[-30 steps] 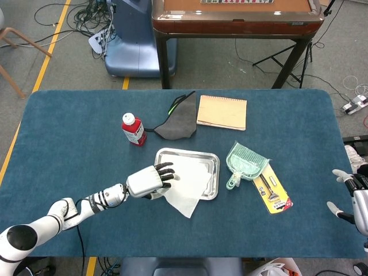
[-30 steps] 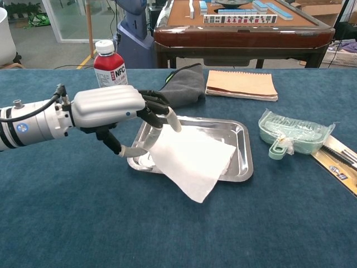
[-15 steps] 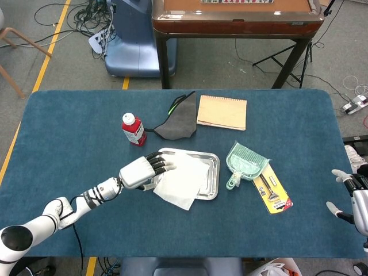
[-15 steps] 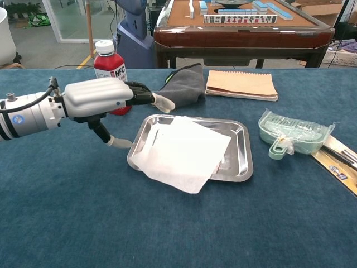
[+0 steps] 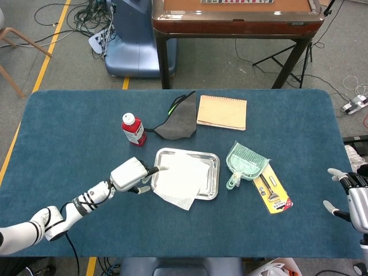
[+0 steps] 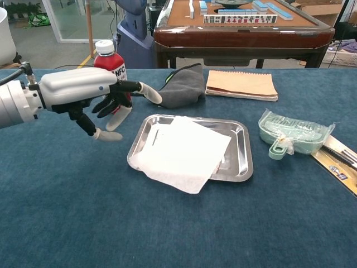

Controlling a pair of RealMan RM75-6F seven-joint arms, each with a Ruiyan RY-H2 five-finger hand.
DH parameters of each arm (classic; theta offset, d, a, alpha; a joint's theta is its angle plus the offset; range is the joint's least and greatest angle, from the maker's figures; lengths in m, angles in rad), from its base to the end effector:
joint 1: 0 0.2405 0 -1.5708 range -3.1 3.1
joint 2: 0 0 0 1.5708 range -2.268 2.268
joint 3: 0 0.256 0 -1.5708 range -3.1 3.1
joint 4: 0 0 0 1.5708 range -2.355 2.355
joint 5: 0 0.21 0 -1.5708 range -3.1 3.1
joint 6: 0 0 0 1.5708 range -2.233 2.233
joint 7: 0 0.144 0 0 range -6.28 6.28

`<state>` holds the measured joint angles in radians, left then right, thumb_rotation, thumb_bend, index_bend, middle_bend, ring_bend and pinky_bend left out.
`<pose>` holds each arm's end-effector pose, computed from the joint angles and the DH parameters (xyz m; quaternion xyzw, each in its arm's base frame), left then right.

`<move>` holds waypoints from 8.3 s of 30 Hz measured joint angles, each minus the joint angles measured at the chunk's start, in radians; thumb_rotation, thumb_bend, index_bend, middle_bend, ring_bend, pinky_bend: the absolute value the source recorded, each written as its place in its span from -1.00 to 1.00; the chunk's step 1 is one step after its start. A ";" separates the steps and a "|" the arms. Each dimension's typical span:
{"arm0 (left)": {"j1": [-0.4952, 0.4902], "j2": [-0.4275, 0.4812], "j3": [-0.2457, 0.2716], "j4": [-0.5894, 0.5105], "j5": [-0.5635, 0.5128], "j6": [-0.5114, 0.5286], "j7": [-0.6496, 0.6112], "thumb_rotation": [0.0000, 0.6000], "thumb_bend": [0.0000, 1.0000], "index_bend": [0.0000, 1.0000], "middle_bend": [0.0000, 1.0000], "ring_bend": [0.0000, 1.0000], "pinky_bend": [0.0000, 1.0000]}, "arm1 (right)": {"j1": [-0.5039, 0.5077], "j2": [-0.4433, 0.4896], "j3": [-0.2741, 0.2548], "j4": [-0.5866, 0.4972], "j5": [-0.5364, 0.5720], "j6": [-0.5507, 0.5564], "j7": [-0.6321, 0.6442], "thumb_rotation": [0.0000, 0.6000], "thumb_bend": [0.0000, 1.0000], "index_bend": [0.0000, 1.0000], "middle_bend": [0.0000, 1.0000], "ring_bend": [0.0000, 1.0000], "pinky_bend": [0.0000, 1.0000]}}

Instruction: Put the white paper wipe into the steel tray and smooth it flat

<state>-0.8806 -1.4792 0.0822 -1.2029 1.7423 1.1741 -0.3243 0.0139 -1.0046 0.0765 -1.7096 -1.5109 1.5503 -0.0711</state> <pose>-0.1406 0.3421 0.0059 -0.8302 -0.2352 -0.4537 0.2228 -0.3037 -0.1637 0.1974 0.5840 -0.3517 0.3723 0.6298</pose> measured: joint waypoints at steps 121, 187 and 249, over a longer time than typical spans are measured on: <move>-0.283 0.289 -0.055 -0.539 -0.945 -0.572 0.619 1.00 0.03 -0.58 1.00 1.00 1.00 | -0.007 -0.005 -0.003 0.022 0.012 0.000 0.039 1.00 -0.86 -0.45 -0.23 -0.43 -0.31; -0.548 -0.075 -0.014 -0.441 -1.325 -0.379 1.068 1.00 0.06 -0.70 1.00 1.00 1.00 | -0.028 -0.004 -0.007 0.043 0.018 0.019 0.072 1.00 -0.86 -0.45 -0.23 -0.43 -0.31; -0.529 -0.273 -0.128 -0.148 -1.457 -0.371 1.187 1.00 0.06 -0.77 1.00 1.00 1.00 | -0.038 -0.009 -0.005 0.069 0.029 0.017 0.099 1.00 -0.86 -0.43 -0.23 -0.43 -0.31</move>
<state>-1.4091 -1.7522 -0.0456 -1.3509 0.2857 0.8031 0.8630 -0.0244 -1.0137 0.0714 -1.6405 -1.4820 1.5671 0.0282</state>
